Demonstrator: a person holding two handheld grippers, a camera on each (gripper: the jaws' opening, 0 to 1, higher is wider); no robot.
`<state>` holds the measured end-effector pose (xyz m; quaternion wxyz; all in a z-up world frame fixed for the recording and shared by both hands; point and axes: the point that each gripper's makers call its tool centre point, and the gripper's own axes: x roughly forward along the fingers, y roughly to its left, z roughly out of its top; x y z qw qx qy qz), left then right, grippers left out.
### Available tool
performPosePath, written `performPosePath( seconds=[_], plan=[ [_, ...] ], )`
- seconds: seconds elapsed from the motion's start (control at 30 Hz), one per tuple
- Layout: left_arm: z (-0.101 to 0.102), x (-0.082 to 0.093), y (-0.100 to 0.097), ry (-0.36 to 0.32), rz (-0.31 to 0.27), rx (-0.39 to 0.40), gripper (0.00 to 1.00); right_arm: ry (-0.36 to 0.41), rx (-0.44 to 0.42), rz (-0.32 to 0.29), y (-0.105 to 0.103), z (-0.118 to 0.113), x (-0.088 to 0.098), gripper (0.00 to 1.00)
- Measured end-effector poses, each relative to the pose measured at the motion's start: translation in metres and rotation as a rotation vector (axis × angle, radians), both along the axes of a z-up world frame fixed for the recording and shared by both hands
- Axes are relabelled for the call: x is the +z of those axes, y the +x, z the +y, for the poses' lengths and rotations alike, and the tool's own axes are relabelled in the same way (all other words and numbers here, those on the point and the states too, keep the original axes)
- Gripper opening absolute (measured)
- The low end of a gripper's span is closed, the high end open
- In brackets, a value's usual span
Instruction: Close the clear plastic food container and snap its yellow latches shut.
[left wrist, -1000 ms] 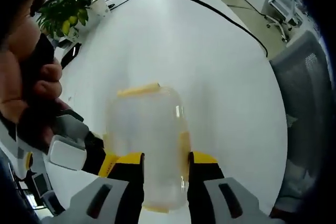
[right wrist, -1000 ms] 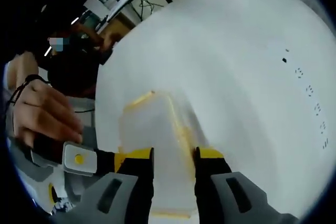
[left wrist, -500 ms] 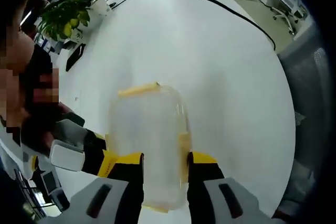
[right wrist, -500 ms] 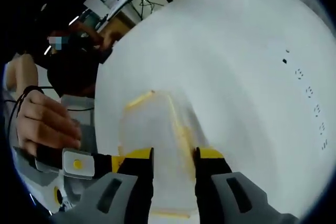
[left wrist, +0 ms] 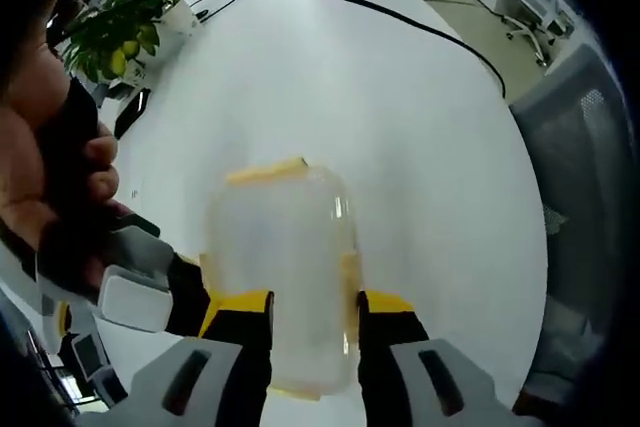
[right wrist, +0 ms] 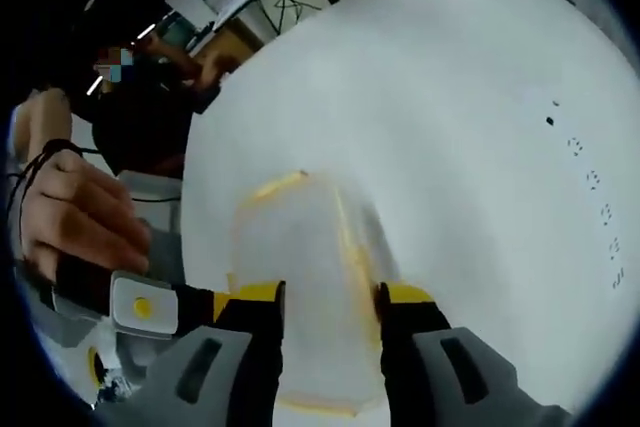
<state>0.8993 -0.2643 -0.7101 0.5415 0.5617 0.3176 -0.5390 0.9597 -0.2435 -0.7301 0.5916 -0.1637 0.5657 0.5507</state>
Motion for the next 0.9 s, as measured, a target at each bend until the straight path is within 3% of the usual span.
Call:
performPosePath(
  seconds=[0.2, 0.47, 0.53, 0.67, 0.9],
  plan=[
    [-0.007, 0.019, 0.003, -0.109, 0.009, 0.057, 0.31, 0.030, -0.034, -0.084, 0.003, 0.005, 0.017, 0.37],
    [0.003, 0.028, -0.005, -0.141, -0.002, 0.069, 0.32, 0.014, -0.065, -0.124, -0.007, -0.003, 0.034, 0.37],
    [0.007, 0.029, -0.012, -0.150, 0.020, 0.083, 0.32, 0.011, -0.074, -0.141, -0.019, -0.005, 0.040, 0.38],
    [0.013, 0.032, -0.017, -0.182, 0.049, 0.117, 0.32, 0.025, -0.114, -0.196, -0.021, -0.006, 0.050, 0.38],
    [0.025, 0.037, -0.012, -0.226, 0.032, 0.160, 0.32, 0.015, -0.115, -0.228, -0.041, -0.010, 0.054, 0.40]
  ],
)
